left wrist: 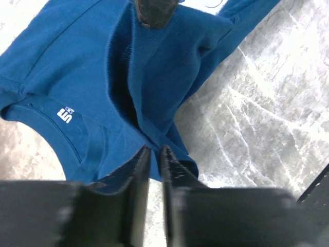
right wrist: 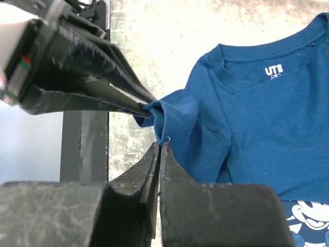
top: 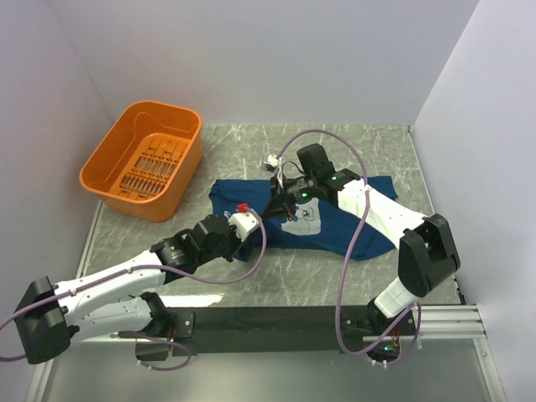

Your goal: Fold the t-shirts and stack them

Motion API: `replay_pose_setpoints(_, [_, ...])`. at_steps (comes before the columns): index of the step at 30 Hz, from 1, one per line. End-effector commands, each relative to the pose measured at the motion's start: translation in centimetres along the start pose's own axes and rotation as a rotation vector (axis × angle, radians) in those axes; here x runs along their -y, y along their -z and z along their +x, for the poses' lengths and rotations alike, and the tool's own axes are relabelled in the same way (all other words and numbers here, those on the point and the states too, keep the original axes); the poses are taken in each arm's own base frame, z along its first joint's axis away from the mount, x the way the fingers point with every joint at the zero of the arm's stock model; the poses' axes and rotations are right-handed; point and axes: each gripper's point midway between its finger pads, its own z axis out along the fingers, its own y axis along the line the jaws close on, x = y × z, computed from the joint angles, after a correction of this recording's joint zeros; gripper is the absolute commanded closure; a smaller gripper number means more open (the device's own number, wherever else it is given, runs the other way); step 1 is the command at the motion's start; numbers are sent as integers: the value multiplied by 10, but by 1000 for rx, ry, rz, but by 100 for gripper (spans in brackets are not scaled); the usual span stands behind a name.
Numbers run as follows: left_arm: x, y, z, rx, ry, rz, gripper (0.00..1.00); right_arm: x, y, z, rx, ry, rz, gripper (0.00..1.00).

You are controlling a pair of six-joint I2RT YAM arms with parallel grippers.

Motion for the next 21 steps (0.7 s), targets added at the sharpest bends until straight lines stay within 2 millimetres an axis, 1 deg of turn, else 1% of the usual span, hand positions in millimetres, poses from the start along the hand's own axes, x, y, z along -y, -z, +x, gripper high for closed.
replay_pose_setpoints(1, [-9,13,-34,95,50,-32,73,5,1,-7,22,17,4,100])
replay_pose_setpoints(2, [-10,15,-36,105,54,-32,61,5,0,-7,21,17,6,100])
replay_pose_setpoints(4, [-11,17,-39,116,119,-31,54,6,0,-7,20,13,7,100])
replay_pose_setpoints(5, [-11,19,-42,123,136,-27,49,6,-1,-7,21,11,8,100])
replay_pose_setpoints(8, [-9,21,-50,142,200,-3,41,7,-1,-7,21,1,11,100])
replay_pose_setpoints(10, [-2,23,-59,164,231,43,38,8,-1,-7,25,0,16,100])
replay_pose_setpoints(11, [1,23,-62,170,246,55,33,8,-2,-8,25,-2,16,100])
replay_pose_setpoints(12, [3,23,-70,195,270,67,31,9,-1,-7,26,-7,19,100])
replay_pose_setpoints(13, [7,23,-74,202,282,88,29,9,-2,-8,27,-7,18,100])
replay_pose_setpoints(14, [7,20,-75,197,296,90,23,9,-2,-8,27,-9,20,100])
replay_pose_setpoints(16, [8,18,-84,209,335,88,19,9,-2,-8,29,-14,23,100])
replay_pose_setpoints(17, [8,12,-82,193,344,72,18,10,-2,-9,29,-13,25,100])
replay_pose_setpoints(18, [10,11,-87,197,360,66,19,10,-2,-10,32,-12,24,100])
replay_pose_setpoints(19, [10,7,-84,182,365,46,19,10,-2,-9,29,-16,25,100])
replay_pose_setpoints(20, [4,0,-82,160,368,-9,20,9,-2,-9,31,-16,22,100])
replay_pose_setpoints(21, [2,-3,-80,146,389,-43,20,9,-2,-10,33,-14,26,100])
